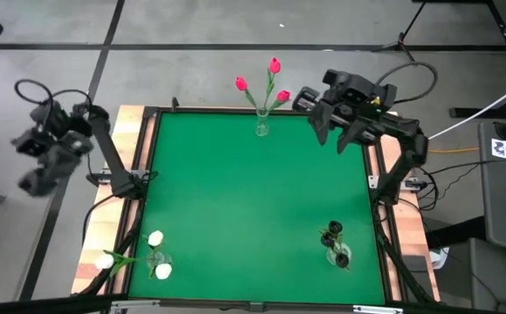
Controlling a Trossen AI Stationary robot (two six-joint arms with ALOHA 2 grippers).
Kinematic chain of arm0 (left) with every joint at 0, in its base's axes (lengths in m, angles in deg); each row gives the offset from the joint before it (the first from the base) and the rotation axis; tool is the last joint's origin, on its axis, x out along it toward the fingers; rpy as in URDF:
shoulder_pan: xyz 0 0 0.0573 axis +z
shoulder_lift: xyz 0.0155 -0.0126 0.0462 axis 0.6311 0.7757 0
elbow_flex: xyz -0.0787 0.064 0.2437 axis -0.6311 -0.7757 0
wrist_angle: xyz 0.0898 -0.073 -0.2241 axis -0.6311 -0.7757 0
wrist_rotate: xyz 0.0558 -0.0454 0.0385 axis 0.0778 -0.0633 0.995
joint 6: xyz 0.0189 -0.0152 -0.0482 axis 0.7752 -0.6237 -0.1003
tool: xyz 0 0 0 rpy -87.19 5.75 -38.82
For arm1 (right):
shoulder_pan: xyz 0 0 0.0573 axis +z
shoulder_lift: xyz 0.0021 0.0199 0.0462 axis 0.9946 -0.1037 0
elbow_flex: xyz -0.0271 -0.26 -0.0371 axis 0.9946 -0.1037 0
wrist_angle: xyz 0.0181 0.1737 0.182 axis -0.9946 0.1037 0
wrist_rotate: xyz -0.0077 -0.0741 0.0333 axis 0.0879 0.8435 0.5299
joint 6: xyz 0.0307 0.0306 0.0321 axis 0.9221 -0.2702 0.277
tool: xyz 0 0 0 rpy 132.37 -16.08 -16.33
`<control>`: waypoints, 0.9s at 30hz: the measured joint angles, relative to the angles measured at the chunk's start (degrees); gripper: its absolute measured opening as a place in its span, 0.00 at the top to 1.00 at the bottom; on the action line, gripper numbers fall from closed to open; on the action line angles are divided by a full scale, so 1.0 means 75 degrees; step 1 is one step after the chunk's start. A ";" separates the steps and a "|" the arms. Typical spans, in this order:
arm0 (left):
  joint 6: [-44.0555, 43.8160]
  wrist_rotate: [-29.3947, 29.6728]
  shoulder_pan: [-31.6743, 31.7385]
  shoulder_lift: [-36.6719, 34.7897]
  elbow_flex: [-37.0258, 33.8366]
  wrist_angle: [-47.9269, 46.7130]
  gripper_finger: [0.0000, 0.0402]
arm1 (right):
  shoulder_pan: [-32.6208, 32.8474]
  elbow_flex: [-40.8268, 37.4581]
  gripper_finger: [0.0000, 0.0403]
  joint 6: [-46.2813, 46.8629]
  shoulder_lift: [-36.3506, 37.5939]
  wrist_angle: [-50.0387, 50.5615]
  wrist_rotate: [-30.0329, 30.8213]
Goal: Sort flowers into vase by color
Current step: Return to Home Position
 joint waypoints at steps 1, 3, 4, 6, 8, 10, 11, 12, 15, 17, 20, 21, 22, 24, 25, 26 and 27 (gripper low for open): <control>-0.0291 -0.0389 -0.0001 -0.0285 0.0001 -0.0187 0.49 | -0.0035 -0.0389 0.59 -0.0123 0.0198 0.0000 -0.0003; -0.0805 -0.0364 -0.0003 -0.0738 0.0018 -0.0389 0.49 | -0.0192 -0.1257 0.59 -0.0320 0.0769 0.0020 -0.0044; -0.0995 -0.0067 -0.0003 -0.0870 0.0020 -0.0414 0.49 | -0.0211 -0.1692 0.59 -0.0439 0.1101 0.0003 -0.0006; -0.1388 0.0524 -0.0015 -0.1096 0.0032 -0.0750 0.49 | -0.0204 -0.2528 0.59 -0.0676 0.1798 -0.0008 0.0056; -0.1542 0.0493 -0.0003 -0.1279 0.0121 -0.1209 0.49 | -0.0167 -0.3300 0.59 -0.0820 0.2519 -0.0007 0.0056; -0.1756 0.0067 0.0081 -0.1448 0.0137 -0.1397 0.49 | 0.0069 -0.3981 0.59 -0.1069 0.3177 -0.0017 0.0049; -0.1864 -0.0044 0.0111 -0.1518 0.0137 -0.1502 0.49 | 0.0217 -0.4297 0.59 -0.1243 0.3509 -0.0013 0.0079; -0.1933 -0.0063 0.0131 -0.1568 0.0137 -0.1605 0.49 | 0.0387 -0.4589 0.59 -0.1507 0.3805 -0.0014 0.0086; -0.2079 -0.0070 0.0131 -0.1690 0.0137 -0.1758 0.49 | 0.1123 -0.5373 0.59 -0.3276 0.4531 -0.0009 -0.0131; -0.2137 -0.0178 0.0147 -0.1763 0.0137 -0.1790 0.49 | 0.1683 -0.5935 0.59 -0.4125 0.4846 -0.0009 -0.0166; -0.2179 -0.0219 0.0169 -0.1790 0.0134 -0.1850 0.49 | 0.2367 -0.6758 0.59 -0.5634 0.5031 -0.0010 -0.0237; -0.2181 -0.0222 0.0169 -0.1793 0.0134 -0.1877 0.49 | 0.2590 -0.7024 0.59 -0.6027 0.5032 -0.0012 -0.0227; -0.2199 -0.0222 0.0169 -0.1800 0.0134 -0.1926 0.49 | 0.2788 -0.7289 0.59 -0.6364 0.5029 -0.0012 -0.0191; -0.2258 -0.0254 0.0169 -0.1803 0.0134 -0.2097 0.49 | 0.3069 -0.7851 0.59 -0.7061 0.4979 0.0026 -0.0117; -0.2277 -0.0340 0.0169 -0.1800 0.0134 -0.2172 0.49 | 0.3154 -0.8147 0.59 -0.7329 0.4976 0.0017 0.0029; -0.2278 -0.0427 0.0169 -0.1800 0.0134 -0.2223 0.49 | 0.3190 -0.8482 0.59 -0.7563 0.4993 -0.0018 0.0398; -0.2278 -0.0503 0.0169 -0.1800 0.0134 -0.2244 0.49 | 0.3175 -0.8840 0.59 -0.7857 0.5022 -0.0023 0.0915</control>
